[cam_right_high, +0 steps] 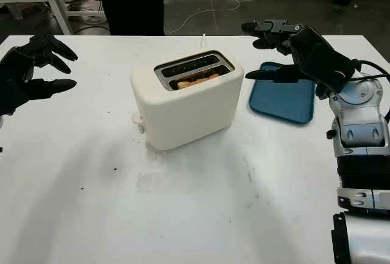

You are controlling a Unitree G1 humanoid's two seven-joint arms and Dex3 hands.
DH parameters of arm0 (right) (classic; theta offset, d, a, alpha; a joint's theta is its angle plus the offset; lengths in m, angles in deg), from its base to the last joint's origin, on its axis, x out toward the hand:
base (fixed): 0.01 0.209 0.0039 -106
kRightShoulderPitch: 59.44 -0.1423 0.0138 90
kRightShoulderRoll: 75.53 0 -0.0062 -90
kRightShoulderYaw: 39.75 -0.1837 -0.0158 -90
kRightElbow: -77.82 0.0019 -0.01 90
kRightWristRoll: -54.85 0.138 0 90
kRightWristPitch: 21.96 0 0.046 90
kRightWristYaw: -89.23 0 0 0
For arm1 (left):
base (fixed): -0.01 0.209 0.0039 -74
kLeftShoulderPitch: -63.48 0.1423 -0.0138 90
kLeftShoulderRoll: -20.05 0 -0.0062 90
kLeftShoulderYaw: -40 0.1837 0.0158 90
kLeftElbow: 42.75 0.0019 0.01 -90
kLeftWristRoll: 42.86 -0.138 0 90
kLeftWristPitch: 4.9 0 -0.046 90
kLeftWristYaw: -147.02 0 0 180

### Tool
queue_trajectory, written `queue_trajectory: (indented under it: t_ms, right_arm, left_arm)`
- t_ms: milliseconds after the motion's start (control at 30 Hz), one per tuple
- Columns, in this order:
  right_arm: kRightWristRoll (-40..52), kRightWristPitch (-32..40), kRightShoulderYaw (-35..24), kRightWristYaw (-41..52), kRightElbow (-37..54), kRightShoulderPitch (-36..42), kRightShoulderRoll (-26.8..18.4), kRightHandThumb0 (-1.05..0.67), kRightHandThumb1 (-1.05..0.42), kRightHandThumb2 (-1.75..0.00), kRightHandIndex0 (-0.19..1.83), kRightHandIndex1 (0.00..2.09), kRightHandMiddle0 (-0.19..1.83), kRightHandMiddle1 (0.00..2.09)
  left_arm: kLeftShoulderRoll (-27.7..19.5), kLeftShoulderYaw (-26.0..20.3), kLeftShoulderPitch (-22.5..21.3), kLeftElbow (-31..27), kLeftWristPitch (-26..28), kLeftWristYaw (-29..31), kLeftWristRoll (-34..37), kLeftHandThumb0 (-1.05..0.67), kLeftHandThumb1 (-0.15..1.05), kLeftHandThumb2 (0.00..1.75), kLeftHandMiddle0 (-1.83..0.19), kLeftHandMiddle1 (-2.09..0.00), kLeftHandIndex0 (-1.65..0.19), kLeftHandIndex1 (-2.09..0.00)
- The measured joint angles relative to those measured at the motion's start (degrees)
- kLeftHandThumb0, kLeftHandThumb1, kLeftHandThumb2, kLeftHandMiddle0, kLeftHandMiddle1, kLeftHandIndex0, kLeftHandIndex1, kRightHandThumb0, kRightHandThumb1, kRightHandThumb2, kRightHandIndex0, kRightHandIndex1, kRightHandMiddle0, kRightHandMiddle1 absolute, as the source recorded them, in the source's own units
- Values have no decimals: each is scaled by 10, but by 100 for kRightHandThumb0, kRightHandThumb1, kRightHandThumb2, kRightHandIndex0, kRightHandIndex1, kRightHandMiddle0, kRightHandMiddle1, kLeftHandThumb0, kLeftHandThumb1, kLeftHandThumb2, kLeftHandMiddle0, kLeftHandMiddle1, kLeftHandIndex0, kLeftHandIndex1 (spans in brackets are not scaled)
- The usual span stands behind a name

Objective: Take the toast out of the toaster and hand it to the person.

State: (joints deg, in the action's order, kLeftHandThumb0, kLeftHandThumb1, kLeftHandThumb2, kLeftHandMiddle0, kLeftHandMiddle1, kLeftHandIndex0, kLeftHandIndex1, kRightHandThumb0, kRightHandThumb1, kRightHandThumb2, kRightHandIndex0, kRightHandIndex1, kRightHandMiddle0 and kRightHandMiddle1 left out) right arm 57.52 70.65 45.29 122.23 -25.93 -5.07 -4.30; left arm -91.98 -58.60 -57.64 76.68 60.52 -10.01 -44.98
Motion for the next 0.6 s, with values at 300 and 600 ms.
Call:
queue_trajectory:
  t_ms: [300,600]
  right_arm:
    - [1,2,0,0,0,1,0,-69,-71,0,1,83,45,1]
    - [6,9,0,0,0,1,0,-67,-71,0,0,82,45,0]
  left_arm:
    - [0,0,0,0,0,0,0,-105,92,12,-22,-155,-16,-147]
    - [0,0,0,0,-1,0,0,-105,92,13,-22,-154,-15,-147]
